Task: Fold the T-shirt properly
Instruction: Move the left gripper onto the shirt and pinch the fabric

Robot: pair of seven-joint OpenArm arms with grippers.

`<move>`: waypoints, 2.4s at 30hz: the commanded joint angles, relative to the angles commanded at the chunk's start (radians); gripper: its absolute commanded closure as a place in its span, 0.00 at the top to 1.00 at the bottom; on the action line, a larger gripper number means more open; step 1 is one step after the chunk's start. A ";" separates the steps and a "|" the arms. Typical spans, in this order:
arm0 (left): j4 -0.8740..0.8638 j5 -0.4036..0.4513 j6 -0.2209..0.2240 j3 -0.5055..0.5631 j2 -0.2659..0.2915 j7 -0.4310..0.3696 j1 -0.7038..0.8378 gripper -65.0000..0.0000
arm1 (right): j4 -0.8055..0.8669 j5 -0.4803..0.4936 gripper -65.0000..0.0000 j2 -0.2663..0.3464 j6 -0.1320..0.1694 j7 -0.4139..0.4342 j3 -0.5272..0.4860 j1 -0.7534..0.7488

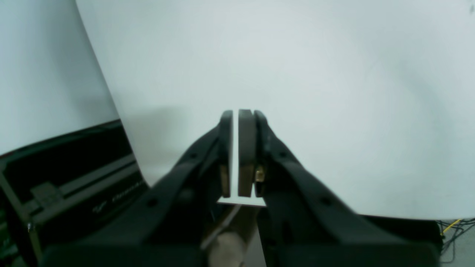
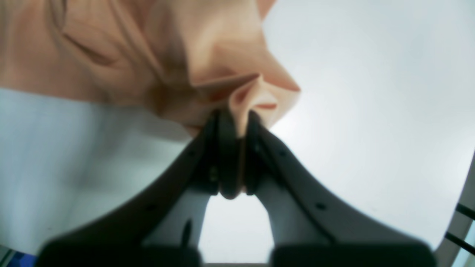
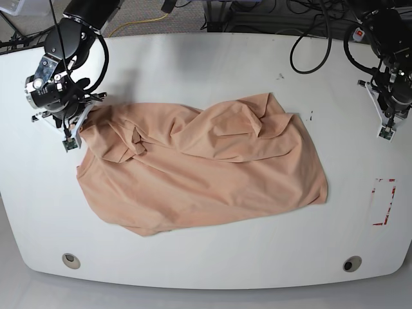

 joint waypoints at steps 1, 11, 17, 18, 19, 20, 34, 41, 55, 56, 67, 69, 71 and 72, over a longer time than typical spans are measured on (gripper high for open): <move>0.000 0.000 0.000 0.000 0.020 -0.002 0.003 0.01 | 0.000 -0.002 0.00 0.000 0.000 0.002 0.000 0.000; 0.000 -0.002 0.000 0.212 0.160 -0.003 -0.028 0.45 | -0.002 -0.002 0.30 -0.006 0.000 0.002 0.000 -0.002; -0.025 -0.002 0.000 0.410 0.170 -0.003 -0.107 0.56 | -0.002 -0.002 0.36 -0.006 0.000 0.003 0.000 0.000; -0.028 -0.002 0.000 0.450 0.170 -0.003 -0.123 0.56 | -0.002 -0.002 0.36 -0.006 0.000 0.003 0.000 0.000; -0.031 -0.002 0.000 0.488 0.170 -0.003 -0.141 0.57 | -0.002 -0.002 0.36 -0.006 0.000 0.003 0.000 0.000; -0.031 -0.002 0.000 0.516 0.172 -0.003 -0.157 0.57 | -0.002 -0.002 0.36 -0.006 0.000 0.003 0.000 0.000; -0.272 0.000 0.000 0.678 0.170 -0.003 -0.313 0.57 | -0.002 -0.002 0.36 -0.040 0.000 0.003 0.052 0.003; -0.272 -0.078 0.000 0.761 0.164 -0.003 -0.313 0.57 | -0.002 -0.002 0.36 -0.041 0.000 0.003 0.054 0.005; -0.301 -0.256 0.000 0.853 0.092 0.044 -0.367 0.57 | -0.002 -0.002 0.36 -0.055 0.000 0.003 0.054 0.005; -0.311 -0.256 0.000 0.855 0.092 0.040 -0.370 0.57 | -0.002 -0.002 0.36 -0.061 0.000 0.003 0.054 0.006; -0.457 -0.256 0.000 0.899 0.098 0.032 -0.431 0.56 | -0.002 -0.002 0.36 -0.084 0.000 0.003 0.054 0.006; -0.460 -0.256 0.000 0.901 0.098 0.032 -0.431 0.56 | -0.002 -0.002 0.36 -0.086 0.000 0.003 0.054 0.006; -0.460 -0.256 0.000 0.908 0.098 0.018 -0.431 0.54 | -0.002 -0.002 0.36 -0.087 0.000 0.003 0.054 0.006; -0.460 -0.256 0.000 0.911 0.098 0.017 -0.431 0.50 | -0.002 -0.002 0.36 -0.087 0.000 0.003 0.054 0.006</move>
